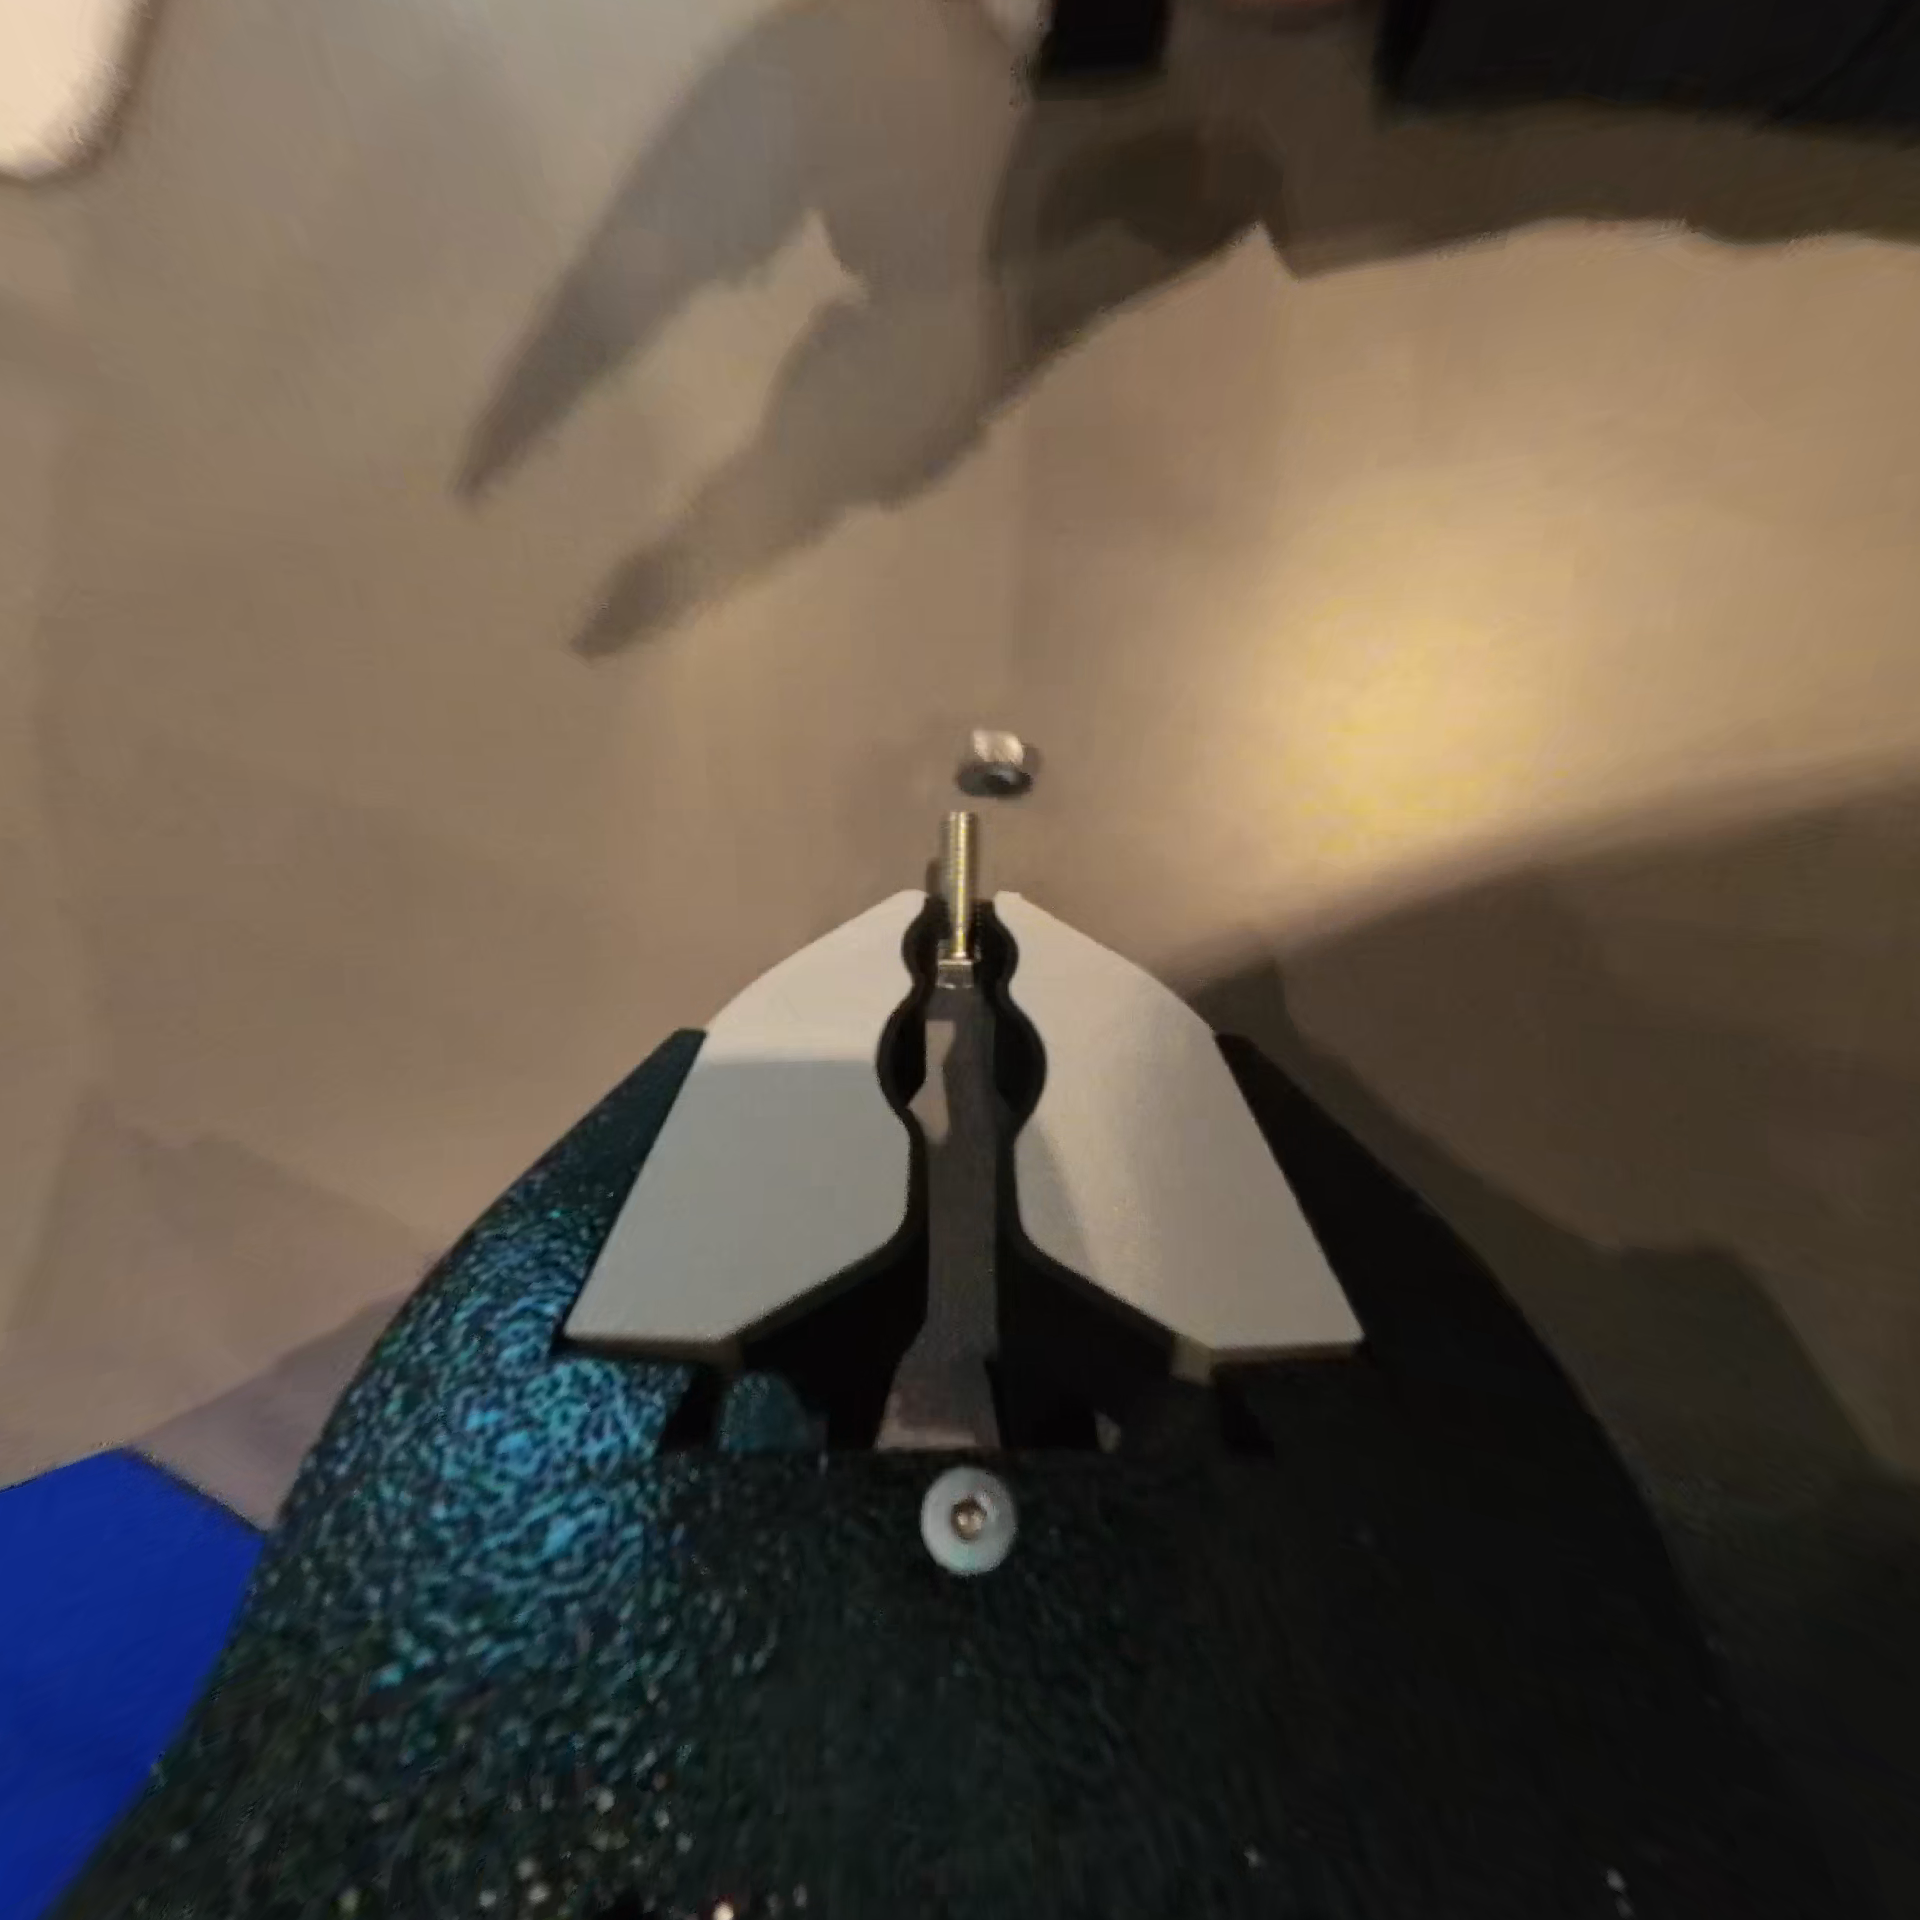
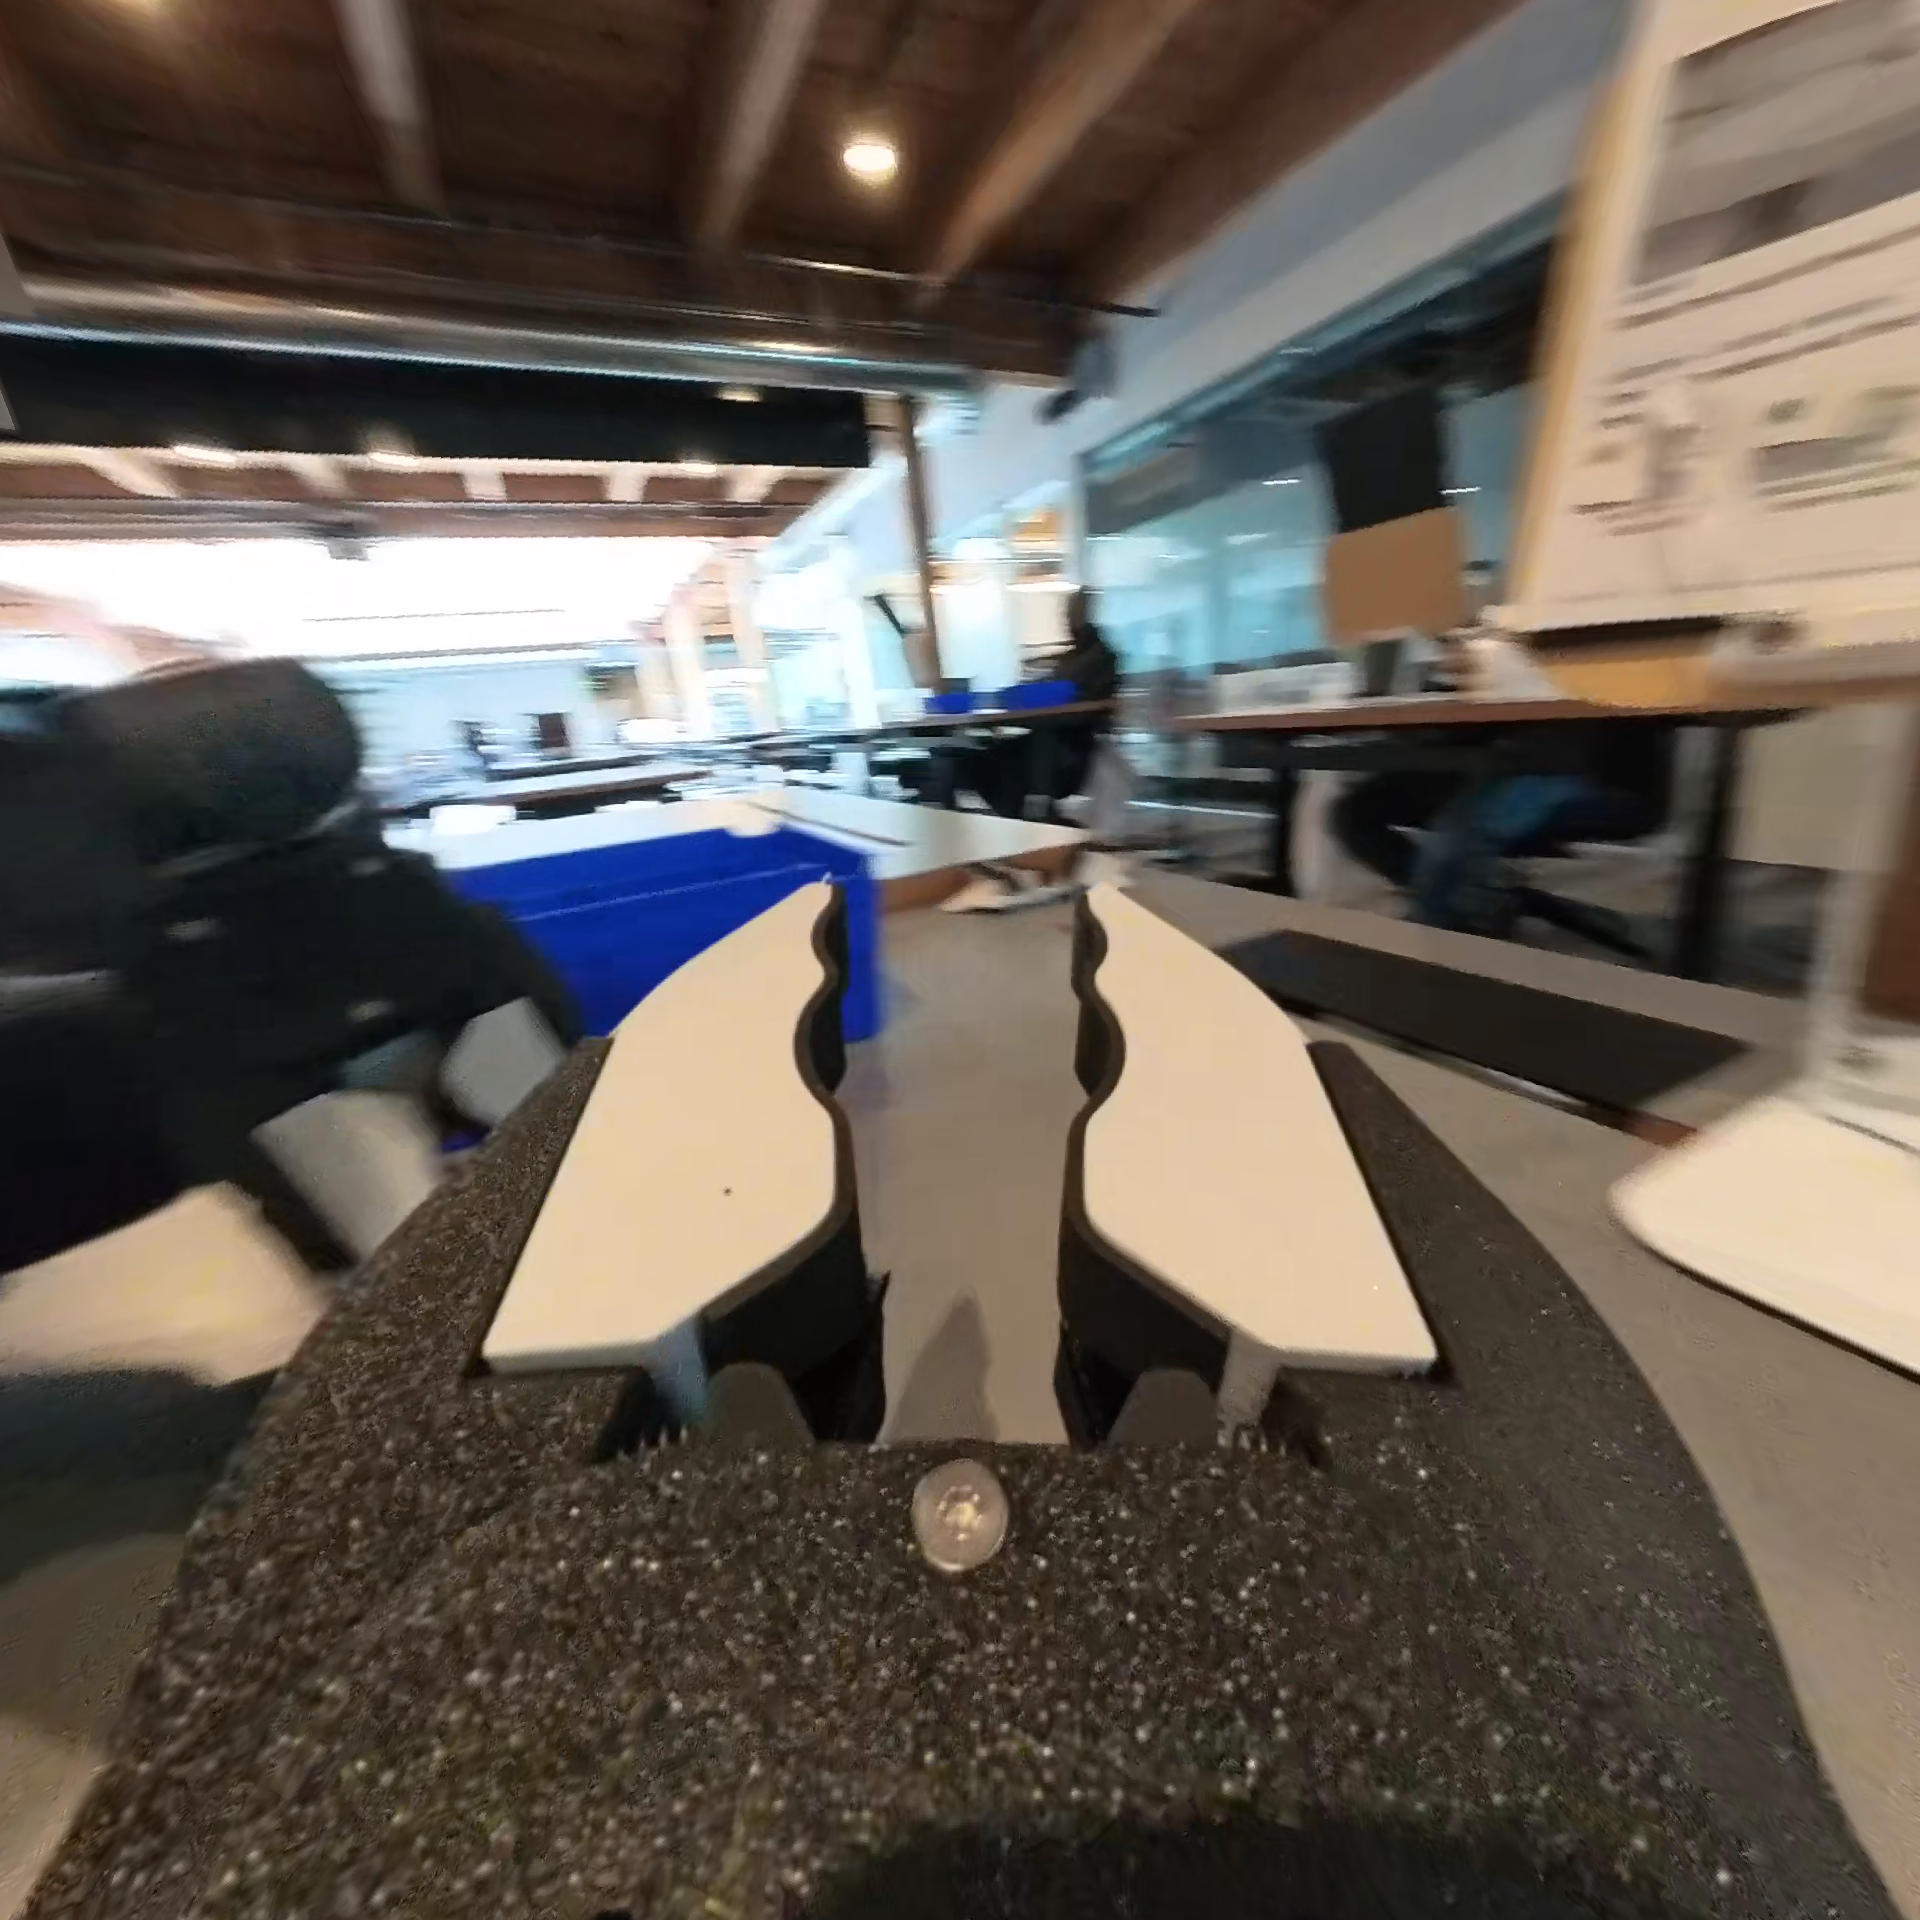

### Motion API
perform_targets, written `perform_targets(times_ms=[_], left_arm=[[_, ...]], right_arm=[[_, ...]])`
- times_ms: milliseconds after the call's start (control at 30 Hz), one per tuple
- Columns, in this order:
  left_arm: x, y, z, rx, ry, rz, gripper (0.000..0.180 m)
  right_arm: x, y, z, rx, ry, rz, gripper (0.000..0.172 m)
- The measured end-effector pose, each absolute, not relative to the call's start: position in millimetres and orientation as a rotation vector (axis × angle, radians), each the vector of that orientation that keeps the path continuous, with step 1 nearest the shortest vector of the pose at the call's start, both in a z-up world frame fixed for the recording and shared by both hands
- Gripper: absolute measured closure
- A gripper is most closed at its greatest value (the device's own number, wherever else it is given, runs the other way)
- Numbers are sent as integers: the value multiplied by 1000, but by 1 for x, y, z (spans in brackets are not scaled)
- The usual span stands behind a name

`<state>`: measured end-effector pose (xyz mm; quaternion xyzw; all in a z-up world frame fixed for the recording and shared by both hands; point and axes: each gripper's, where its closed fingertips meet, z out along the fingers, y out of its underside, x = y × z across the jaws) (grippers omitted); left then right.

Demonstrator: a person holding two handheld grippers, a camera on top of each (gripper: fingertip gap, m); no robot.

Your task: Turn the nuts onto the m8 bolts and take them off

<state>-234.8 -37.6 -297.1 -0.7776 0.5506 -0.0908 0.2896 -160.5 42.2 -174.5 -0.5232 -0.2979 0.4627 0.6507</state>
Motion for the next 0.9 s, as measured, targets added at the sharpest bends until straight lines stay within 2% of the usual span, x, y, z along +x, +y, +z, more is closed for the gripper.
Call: perform_targets(times_ms=[33,167,267,400,467,600,667,733,833,900], left_arm=[[-232,-31,-286,-2011,1391,-256,173],[-214,-21,-224,-1693,1027,-477,174],[-210,-24,-202,-1575,904,-602,174],[-202,-28,-201,-1546,911,-650,174],[-200,-30,-201,-1539,924,-652,174],[-198,-33,-207,-1565,956,-687,172],[-200,-33,-217,-1628,1007,-661,157],[-201,-34,-226,-1689,1069,-629,149],[-201,-37,-234,-1743,1120,-648,149],[-201,-38,-234,-1748,1123,-665,156]], right_arm=[[-167,32,-173,-1164,-728,1141,131],[-189,-4,-181,-1136,-941,1418,135],[-200,-22,-184,-1115,-1038,1502,143],[-207,-36,-190,-1096,-1149,1518,152],[-207,-41,-191,-1093,-1187,1546,164],[-209,-42,-198,-1132,-1251,1535,164],[-211,-45,-201,-1134,-1286,1528,164],[-213,-48,-203,-1135,-1310,1526,164],[-215,-50,-206,-1143,-1337,1520,164],[-216,-50,-206,-1146,-1341,1518,164]])
